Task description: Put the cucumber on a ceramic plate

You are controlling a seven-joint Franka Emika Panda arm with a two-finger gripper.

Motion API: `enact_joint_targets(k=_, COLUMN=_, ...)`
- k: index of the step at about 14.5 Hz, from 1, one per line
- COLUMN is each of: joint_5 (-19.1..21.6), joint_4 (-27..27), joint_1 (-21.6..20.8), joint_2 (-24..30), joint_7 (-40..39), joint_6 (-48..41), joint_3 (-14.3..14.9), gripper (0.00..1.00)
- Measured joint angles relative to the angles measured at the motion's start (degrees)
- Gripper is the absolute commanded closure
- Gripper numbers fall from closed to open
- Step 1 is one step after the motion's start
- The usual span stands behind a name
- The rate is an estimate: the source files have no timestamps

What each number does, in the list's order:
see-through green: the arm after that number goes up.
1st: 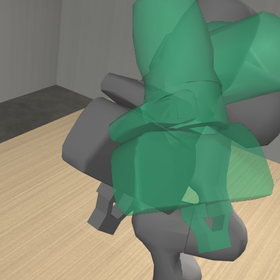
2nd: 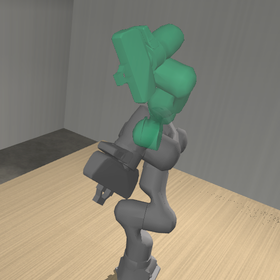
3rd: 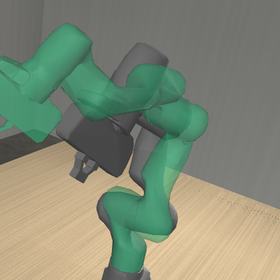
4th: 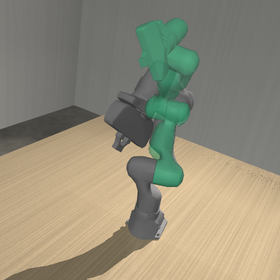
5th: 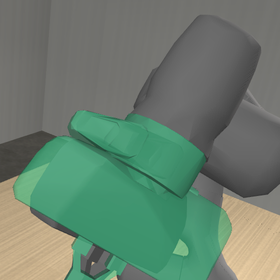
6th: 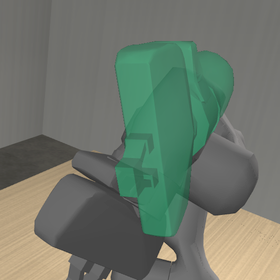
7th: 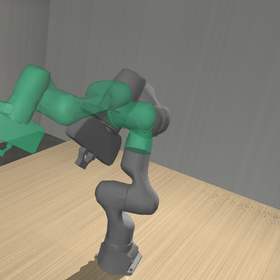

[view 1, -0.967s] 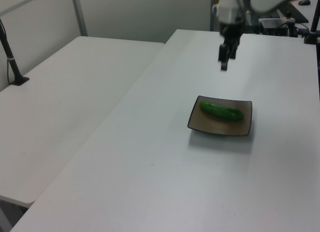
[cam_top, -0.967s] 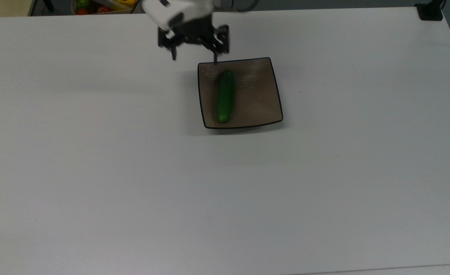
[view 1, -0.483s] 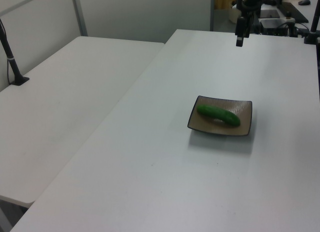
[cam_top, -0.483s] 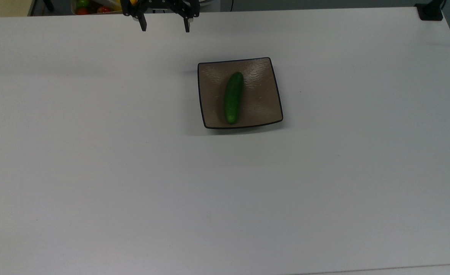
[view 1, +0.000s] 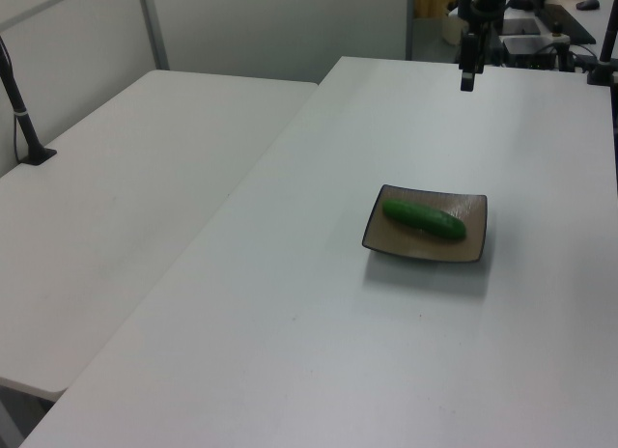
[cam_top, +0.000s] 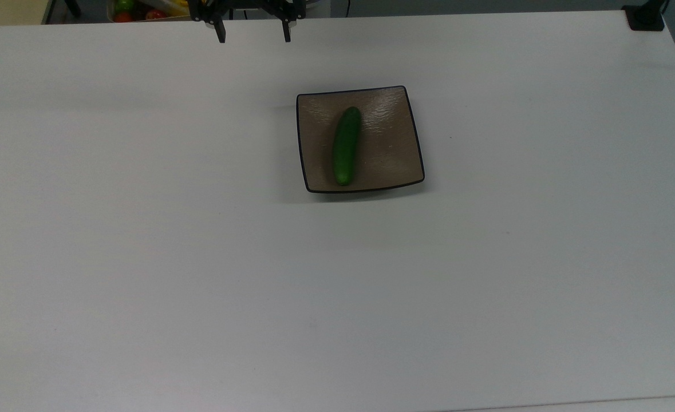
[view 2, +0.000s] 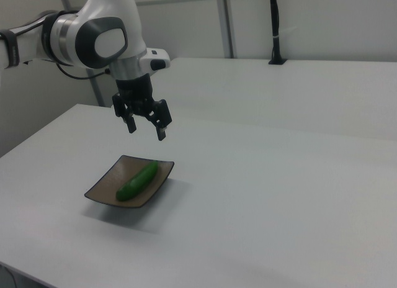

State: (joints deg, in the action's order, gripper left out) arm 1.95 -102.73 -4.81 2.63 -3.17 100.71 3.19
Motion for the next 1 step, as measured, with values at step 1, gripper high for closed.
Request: enact_joint_targets(k=1, joint_5=0.0, joint_4=0.0, joint_1=0.0, joint_2=0.0, joint_7=-0.3, joint_6=0.0, joint_3=0.0, gripper=0.0)
